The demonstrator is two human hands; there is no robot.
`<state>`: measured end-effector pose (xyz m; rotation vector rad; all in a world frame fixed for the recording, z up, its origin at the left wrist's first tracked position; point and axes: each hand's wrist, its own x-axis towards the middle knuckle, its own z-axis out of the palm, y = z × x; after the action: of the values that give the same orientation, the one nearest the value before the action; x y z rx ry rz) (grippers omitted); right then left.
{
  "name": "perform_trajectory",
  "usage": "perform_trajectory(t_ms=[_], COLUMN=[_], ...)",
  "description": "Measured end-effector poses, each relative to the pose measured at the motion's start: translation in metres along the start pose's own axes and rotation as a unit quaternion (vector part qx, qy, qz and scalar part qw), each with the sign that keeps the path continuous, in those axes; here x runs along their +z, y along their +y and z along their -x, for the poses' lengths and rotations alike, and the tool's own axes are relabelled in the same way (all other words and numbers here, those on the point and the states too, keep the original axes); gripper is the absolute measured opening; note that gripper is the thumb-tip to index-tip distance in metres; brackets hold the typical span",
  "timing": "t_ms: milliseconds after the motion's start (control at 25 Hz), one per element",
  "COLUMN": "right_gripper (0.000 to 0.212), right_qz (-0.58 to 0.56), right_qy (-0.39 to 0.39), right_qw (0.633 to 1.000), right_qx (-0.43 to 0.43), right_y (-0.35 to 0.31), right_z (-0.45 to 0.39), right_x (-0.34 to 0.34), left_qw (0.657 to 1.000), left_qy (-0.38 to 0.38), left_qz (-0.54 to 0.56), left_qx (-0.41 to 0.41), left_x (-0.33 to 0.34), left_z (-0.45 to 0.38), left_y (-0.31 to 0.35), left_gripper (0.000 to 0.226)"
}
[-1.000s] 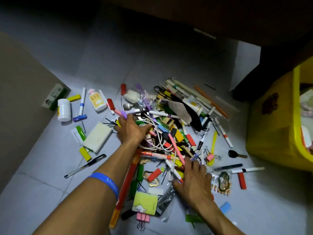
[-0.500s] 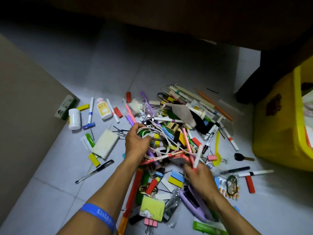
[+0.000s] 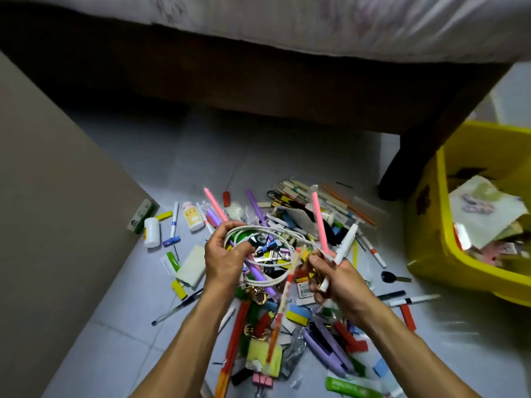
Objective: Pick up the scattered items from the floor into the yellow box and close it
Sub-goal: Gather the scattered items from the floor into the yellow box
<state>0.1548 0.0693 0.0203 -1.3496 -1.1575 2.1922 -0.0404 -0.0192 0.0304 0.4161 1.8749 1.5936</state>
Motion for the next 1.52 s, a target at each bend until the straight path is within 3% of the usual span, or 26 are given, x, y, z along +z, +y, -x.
perform_trajectory(t_ms=[240,680,880,1080,1200,1280,1360,1440,1520], right_gripper=[0.015,0.009,0.007,0.006,0.011,0.011,0.010,0.018,0.034], right_qz=[0.059,0.151,0.093,0.028,0.124,0.200,0.210,0.178,0.158], right_qy=[-0.007,0.102,0.192,0.325,0.426,0.444,0.443,0.442,0.424], right_qw=[0.997,0.974,0.965,0.931,0.888,0.870,0.870,0.877,0.890], right_qx=[-0.051,-0.136,-0.154,-0.164,-0.121,-0.073,-0.057,-0.055,-0.050], right_y=[-0.035,-0.099,-0.124,-0.153,-0.158,-0.152,-0.141,-0.125,-0.113], right_z=[0.041,0.104,0.123,0.125,0.110,0.097,0.085,0.075,0.066], right_x=[-0.023,-0.086,-0.134,-0.195,-0.240,-0.265,-0.283,-0.297,-0.305], left_qw=[0.994,0.974,0.952,0.912,0.890,0.859,0.835,0.827,0.790], left_qy=[0.006,-0.077,-0.138,-0.222,-0.272,-0.311,-0.367,-0.428,-0.472], left_qz=[-0.002,0.048,0.039,-0.022,-0.137,-0.224,-0.250,-0.259,-0.342], left_qx=[0.111,0.208,0.271,0.345,0.340,0.341,0.324,0.258,0.188], left_x=[0.016,0.067,0.126,0.238,0.317,0.360,0.393,0.416,0.425], left_z=[0.046,0.089,0.100,0.100,0.093,0.086,0.080,0.069,0.054], left_y=[0.051,0.132,0.172,0.205,0.190,0.165,0.138,0.112,0.083], left_gripper=[0.037,0.036,0.036,0.029,0.027,0.027,0.029,0.037,0.065])
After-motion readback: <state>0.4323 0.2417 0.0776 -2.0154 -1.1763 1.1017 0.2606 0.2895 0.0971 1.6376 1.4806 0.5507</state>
